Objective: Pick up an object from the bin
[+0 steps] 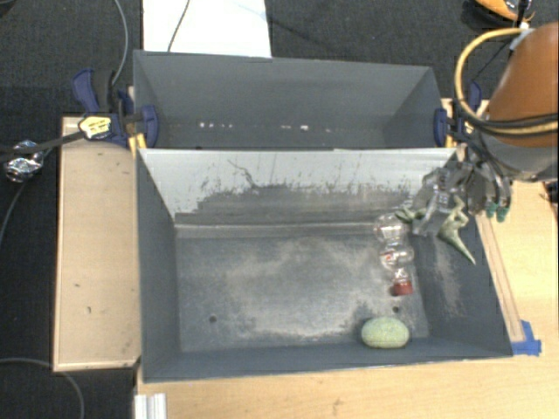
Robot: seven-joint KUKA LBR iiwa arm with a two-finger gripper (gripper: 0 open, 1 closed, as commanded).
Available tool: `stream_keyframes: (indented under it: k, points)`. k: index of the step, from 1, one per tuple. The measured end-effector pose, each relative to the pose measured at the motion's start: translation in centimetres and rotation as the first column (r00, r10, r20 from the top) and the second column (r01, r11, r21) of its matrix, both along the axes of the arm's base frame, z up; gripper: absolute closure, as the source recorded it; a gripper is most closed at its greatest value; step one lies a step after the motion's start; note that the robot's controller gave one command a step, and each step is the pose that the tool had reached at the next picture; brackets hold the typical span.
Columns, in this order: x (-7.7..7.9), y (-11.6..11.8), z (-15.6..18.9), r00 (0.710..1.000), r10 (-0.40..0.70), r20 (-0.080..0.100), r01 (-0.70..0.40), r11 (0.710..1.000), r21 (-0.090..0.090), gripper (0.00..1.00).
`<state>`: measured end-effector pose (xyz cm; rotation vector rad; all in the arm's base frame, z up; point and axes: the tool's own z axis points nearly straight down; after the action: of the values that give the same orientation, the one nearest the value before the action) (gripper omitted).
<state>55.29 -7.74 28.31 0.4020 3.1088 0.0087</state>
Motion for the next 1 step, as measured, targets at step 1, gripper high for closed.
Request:
stream_keyframes:
  k: [1]
  points:
    - [0.0,0.0,0.0,1.0,0.001,0.0,-0.001,1.0,0.0,1.0]
